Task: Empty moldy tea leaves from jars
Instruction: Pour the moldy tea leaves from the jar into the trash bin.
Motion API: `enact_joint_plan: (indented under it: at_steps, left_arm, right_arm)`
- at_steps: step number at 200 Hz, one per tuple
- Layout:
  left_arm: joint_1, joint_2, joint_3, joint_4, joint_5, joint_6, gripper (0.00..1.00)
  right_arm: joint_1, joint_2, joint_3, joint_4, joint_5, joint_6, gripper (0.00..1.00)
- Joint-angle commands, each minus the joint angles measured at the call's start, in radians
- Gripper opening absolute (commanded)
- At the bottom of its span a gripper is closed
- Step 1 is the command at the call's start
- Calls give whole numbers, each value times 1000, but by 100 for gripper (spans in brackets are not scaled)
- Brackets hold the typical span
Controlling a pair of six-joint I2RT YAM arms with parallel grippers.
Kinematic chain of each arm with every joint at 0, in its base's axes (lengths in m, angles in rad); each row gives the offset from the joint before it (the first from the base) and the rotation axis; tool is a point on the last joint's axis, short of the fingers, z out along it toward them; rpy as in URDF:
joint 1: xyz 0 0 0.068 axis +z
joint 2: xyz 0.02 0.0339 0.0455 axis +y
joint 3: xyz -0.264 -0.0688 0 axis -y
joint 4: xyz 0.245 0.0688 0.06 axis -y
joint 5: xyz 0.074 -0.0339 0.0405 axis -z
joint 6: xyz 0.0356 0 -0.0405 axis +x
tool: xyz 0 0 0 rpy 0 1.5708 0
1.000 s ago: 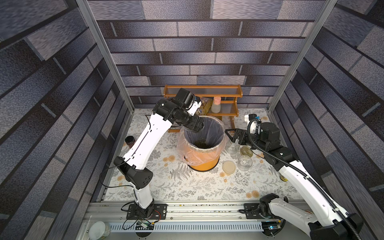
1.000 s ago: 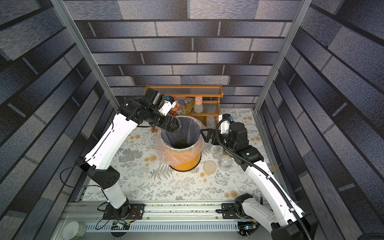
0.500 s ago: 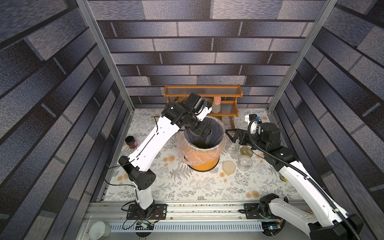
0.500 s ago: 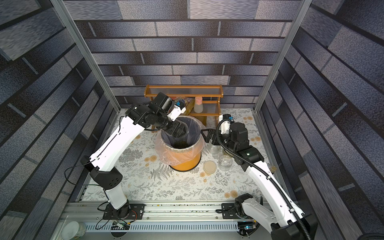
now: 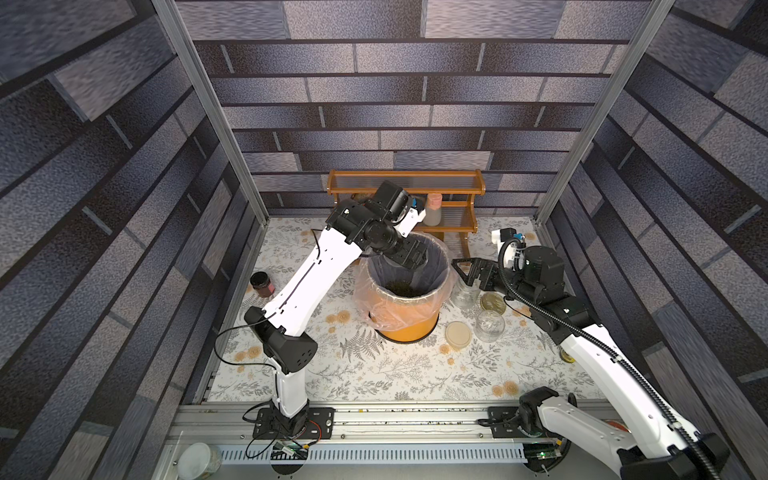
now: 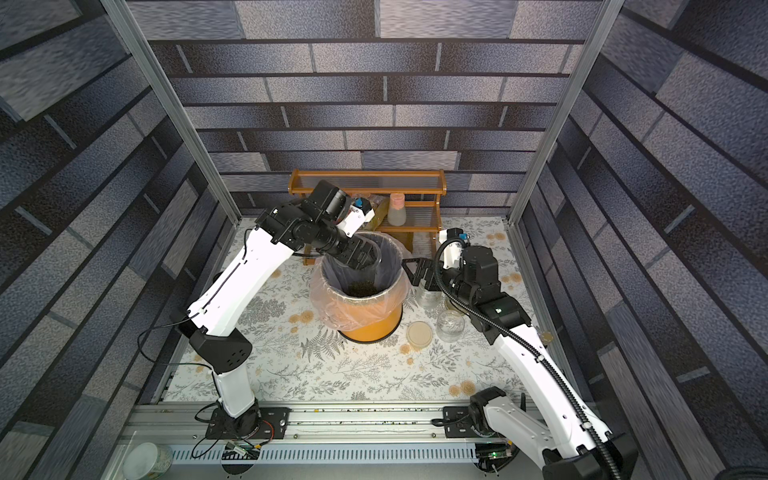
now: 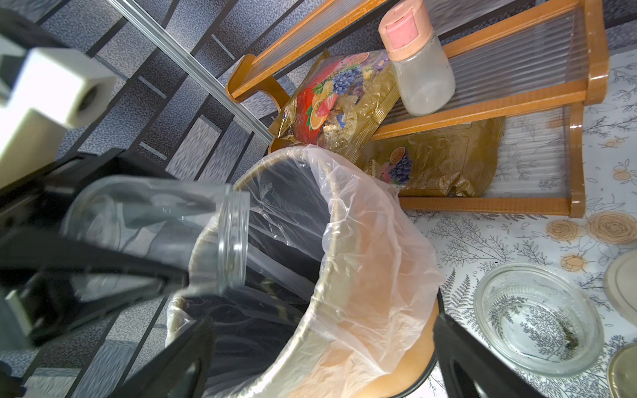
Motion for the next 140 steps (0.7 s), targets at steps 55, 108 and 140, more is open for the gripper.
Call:
enact_joint_plan:
  at_steps: [55,108,140]
  left_arm:
    - [-26,-3,51,8,-47,20,44]
    - [17,12,49,2,-26,3,43]
    - [-147,17,84,-46,-110,47,45]
  right_arm:
    - [-6,-10,11,-11,-15,2,100]
    - [-9,-13,-4,-1,-8,7,100]
    - [-9,-33,-12,-9,16,-8,100]
